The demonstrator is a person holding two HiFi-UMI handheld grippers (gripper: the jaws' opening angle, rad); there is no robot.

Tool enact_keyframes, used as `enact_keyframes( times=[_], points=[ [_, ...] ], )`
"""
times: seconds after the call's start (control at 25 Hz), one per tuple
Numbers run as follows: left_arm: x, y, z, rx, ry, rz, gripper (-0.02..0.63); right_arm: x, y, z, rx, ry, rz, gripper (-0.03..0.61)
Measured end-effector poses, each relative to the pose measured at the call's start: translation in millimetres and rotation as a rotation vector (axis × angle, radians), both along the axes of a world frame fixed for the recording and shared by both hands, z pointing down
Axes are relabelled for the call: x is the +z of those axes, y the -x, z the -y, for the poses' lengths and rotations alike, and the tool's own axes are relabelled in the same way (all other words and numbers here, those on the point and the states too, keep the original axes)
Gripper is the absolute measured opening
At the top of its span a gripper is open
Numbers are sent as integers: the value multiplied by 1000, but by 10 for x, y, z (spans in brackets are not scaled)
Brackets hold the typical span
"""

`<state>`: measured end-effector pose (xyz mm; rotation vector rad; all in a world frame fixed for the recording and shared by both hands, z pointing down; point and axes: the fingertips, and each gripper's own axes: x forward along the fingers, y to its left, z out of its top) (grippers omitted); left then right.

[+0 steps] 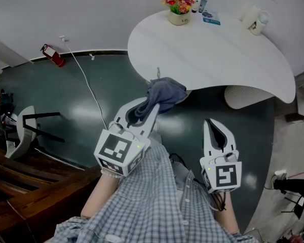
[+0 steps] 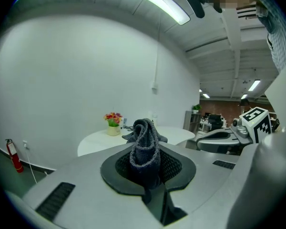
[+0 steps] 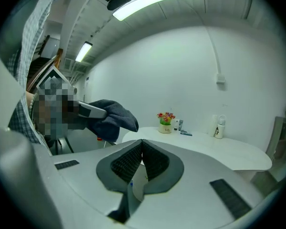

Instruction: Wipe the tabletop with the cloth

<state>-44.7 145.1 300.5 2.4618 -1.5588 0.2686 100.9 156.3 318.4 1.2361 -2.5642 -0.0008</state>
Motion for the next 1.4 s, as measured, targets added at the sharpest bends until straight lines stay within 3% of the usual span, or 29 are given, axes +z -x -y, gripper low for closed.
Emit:
enact_keyframes(
  times=[0.36,0.84,1.16,1.4],
  points=[
    [179,-221,857,157,70,-26,57,-6,52,580,91,24,-10,9],
    [534,-566,1722,391,160,-42,57,52,-33,1163,301,75,-37,9],
    [711,-768,1958,571,194,-25,57,111,3,1446,440,100,-45,9],
    [757,-724,2032,633,214,-41,57,129,55,1586,515,109,-61,9]
  ],
)
